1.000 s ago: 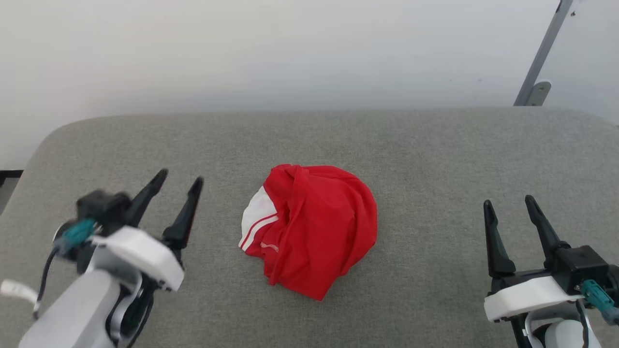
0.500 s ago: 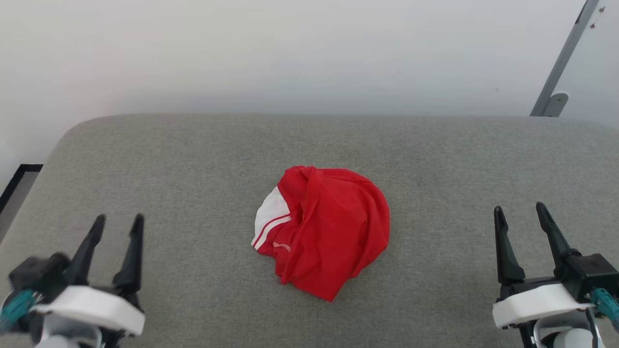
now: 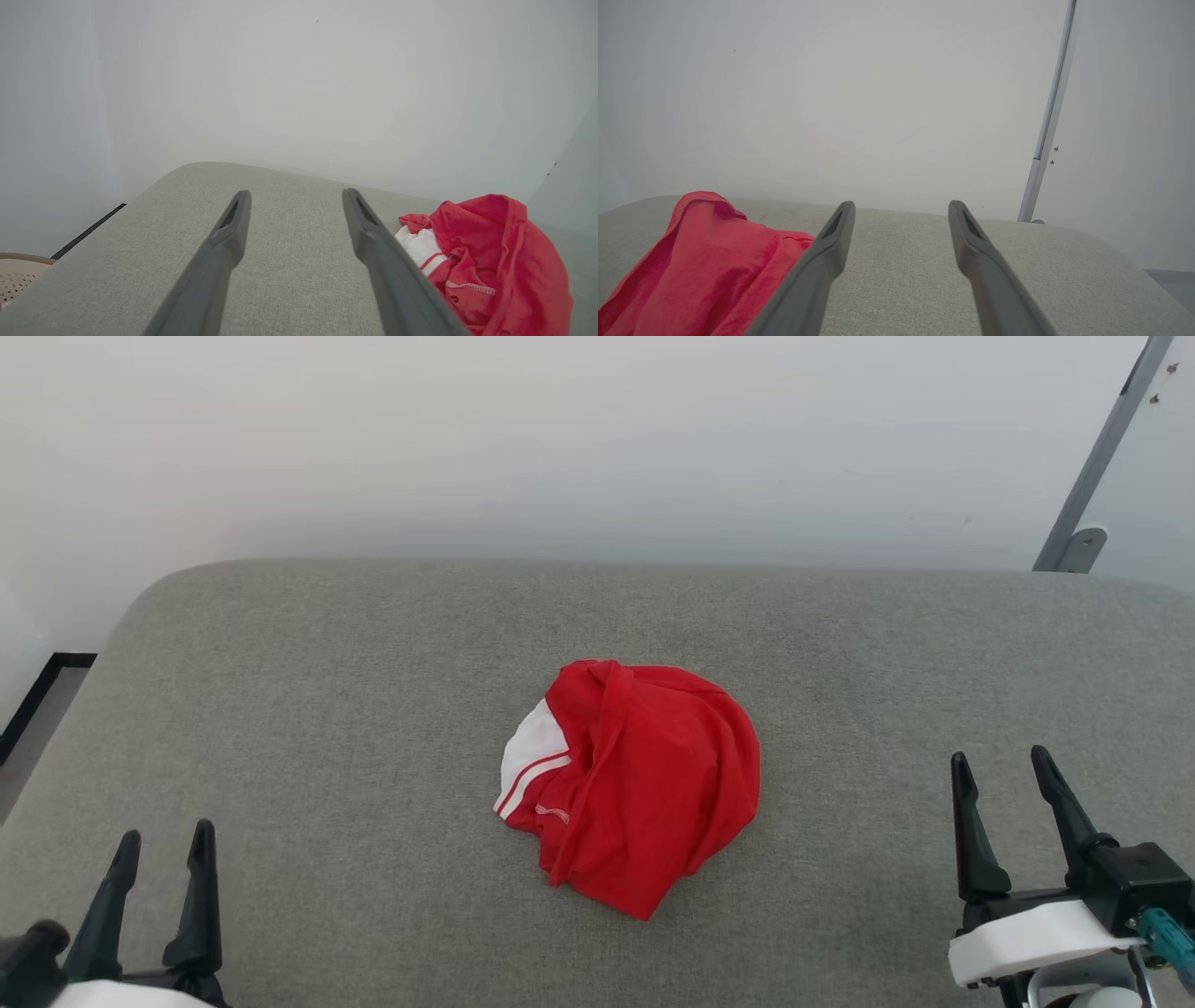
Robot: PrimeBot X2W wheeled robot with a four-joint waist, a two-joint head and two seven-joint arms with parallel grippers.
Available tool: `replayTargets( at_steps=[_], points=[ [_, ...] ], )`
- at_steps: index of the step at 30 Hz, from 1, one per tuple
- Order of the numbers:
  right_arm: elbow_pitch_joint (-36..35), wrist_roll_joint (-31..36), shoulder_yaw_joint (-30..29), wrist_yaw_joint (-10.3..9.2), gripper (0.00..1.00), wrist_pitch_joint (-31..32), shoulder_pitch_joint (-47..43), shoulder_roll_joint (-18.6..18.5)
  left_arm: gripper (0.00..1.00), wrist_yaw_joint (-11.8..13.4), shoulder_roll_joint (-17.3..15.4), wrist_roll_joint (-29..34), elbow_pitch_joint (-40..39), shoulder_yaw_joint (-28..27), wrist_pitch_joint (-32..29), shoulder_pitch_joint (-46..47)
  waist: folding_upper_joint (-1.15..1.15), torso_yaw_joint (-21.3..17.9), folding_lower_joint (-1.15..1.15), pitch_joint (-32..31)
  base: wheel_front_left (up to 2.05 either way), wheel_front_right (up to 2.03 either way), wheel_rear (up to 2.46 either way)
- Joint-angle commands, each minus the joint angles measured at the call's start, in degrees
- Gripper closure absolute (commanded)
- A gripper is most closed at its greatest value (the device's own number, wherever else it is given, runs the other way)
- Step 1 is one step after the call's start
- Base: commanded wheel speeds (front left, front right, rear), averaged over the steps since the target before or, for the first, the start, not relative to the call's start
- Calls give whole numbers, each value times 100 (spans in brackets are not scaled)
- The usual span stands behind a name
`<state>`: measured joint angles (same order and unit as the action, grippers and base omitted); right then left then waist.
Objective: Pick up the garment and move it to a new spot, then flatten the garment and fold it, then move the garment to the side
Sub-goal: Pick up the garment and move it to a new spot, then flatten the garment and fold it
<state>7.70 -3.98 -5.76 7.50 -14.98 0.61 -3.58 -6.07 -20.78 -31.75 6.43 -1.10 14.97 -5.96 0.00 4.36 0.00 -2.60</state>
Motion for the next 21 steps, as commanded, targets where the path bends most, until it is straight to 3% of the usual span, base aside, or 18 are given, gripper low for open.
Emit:
replayTargets(
  at_steps=[1, 11, 21],
  points=[
    [-1, 2, 9, -2, 0, -31, -43, 16, 0, -46, 48, 44, -27, -71, 30, -77, 0, 12, 0, -4, 0, 0, 0],
    [-3, 9, 8, -2, 0, -31, -98, 33, 0, -138, 345, 134, -91, -236, 30, -236, 0, 99, 0, -34, 0, 0, 0],
    [20, 40, 2, -2, 0, -31, -71, 41, 0, -143, 406, 29, -212, -152, 30, -279, 0, 115, 0, -35, 0, 0, 0]
  ],
)
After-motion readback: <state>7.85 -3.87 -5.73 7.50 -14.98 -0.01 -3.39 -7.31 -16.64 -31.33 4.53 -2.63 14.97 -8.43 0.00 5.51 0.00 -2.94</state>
